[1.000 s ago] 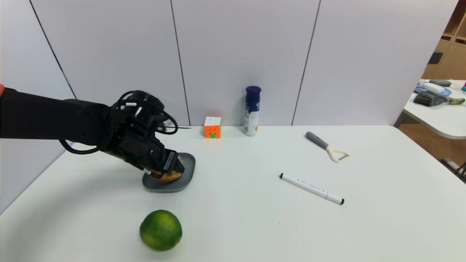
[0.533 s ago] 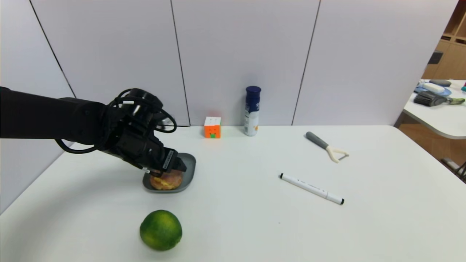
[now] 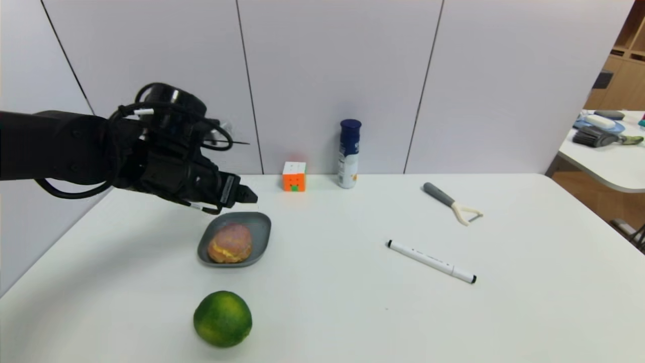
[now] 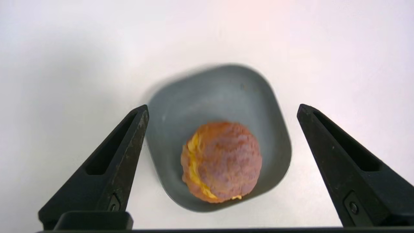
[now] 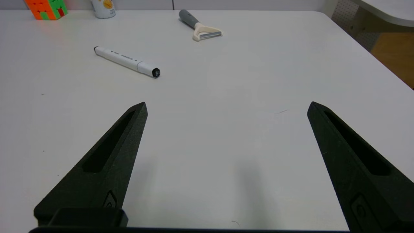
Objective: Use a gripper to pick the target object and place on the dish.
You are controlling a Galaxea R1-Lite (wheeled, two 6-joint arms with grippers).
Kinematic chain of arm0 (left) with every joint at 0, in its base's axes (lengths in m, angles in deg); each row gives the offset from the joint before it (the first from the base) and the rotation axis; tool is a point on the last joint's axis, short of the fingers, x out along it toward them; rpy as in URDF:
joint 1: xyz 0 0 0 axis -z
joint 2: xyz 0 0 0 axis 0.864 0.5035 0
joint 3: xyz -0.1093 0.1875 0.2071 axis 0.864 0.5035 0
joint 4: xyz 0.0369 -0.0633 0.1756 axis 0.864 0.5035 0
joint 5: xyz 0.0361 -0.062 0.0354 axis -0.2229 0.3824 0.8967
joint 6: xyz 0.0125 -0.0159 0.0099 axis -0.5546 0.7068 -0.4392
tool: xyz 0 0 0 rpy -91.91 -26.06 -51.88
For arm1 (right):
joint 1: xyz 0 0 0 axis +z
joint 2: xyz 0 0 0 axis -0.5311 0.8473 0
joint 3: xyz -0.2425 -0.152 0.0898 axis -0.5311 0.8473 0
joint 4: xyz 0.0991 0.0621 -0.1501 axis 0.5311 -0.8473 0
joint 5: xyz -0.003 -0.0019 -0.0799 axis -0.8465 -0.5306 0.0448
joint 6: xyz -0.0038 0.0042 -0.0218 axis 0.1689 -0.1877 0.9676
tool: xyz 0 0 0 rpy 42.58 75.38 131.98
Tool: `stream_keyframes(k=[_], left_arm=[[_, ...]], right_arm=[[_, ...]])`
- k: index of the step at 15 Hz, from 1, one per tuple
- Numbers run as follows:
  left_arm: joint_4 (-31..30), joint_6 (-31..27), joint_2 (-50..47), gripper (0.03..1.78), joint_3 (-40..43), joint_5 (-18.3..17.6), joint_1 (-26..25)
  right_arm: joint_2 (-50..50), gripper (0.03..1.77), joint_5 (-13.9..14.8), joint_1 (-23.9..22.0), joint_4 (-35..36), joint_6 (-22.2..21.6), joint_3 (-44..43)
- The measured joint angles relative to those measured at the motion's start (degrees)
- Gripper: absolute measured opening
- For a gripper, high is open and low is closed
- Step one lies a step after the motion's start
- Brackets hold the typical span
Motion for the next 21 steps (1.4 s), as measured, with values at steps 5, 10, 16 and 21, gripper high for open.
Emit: stream_keyframes(k=[5,10,16,21], left_arm=[[-10.4,-2.8,-7.1,1.67,-1.4,0.5,-0.1],[-23.6,-5.1,-15.6,1.69,0.1,4.4,-0.2],[-42.4,-8.2,-29.4,1.69,14.7,7.4,-1.9],[-47.8,-13.1,-44.3,1.69,29.9,7.4,-6.1]], right_arm=[[0.0,1.71,0.0,0.0,0.0,0.0,0.0],[0.0,1.71,0.0,0.0,0.0,0.0,0.0],[0.0,1.71,0.0,0.0,0.0,0.0,0.0],[0.0,1.71,0.0,0.0,0.0,0.0,0.0]])
